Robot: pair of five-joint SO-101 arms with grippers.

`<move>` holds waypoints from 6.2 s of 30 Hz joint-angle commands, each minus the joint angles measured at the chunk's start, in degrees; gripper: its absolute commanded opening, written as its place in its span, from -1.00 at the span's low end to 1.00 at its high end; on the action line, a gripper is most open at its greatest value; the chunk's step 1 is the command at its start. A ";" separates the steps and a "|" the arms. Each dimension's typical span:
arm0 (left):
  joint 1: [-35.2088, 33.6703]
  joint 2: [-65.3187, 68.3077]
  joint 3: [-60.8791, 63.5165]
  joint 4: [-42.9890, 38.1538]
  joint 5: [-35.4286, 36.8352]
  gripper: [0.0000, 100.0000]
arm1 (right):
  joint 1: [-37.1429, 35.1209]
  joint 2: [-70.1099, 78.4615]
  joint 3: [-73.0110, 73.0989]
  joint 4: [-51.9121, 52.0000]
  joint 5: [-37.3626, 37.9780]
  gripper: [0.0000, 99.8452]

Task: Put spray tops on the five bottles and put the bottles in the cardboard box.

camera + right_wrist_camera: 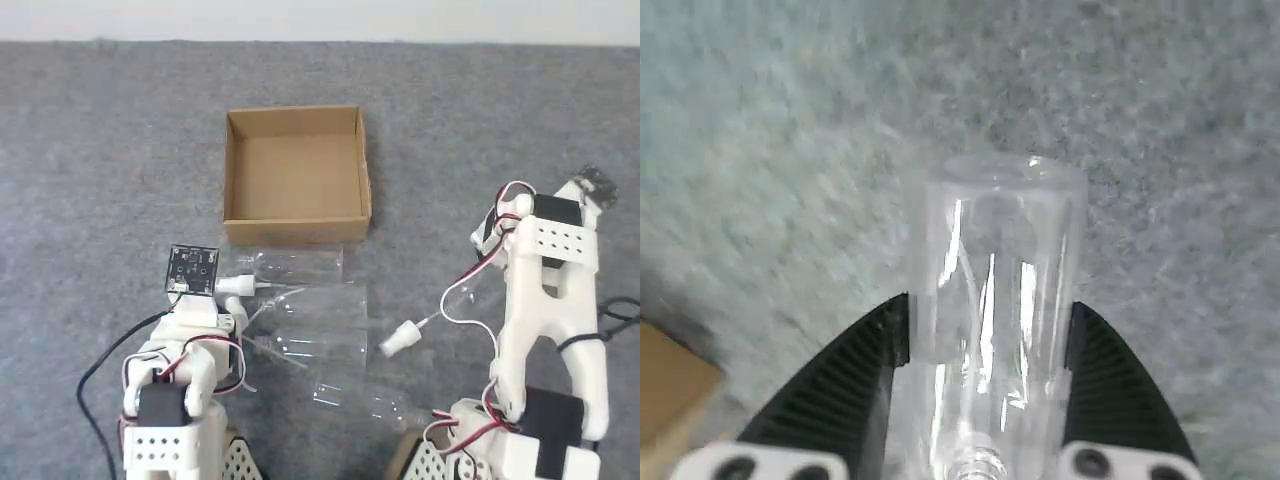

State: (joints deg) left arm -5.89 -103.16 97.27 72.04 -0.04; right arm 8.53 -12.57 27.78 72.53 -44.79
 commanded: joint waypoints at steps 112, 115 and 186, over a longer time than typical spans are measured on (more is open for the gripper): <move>-0.26 -1.41 -0.75 0.26 -0.26 -0.98 | -11.82 -3.91 -13.63 27.21 96.26 -0.22; -0.26 -1.41 -0.75 0.26 -0.26 -0.98 | -12.97 -3.82 -13.45 26.68 98.64 -0.22; -0.26 -1.41 -0.75 0.26 -0.26 -0.98 | -5.67 -3.21 20.57 -9.98 130.02 -0.68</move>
State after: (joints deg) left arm -5.89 -103.16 97.27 72.04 -0.04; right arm 2.37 -12.57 48.70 63.47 88.13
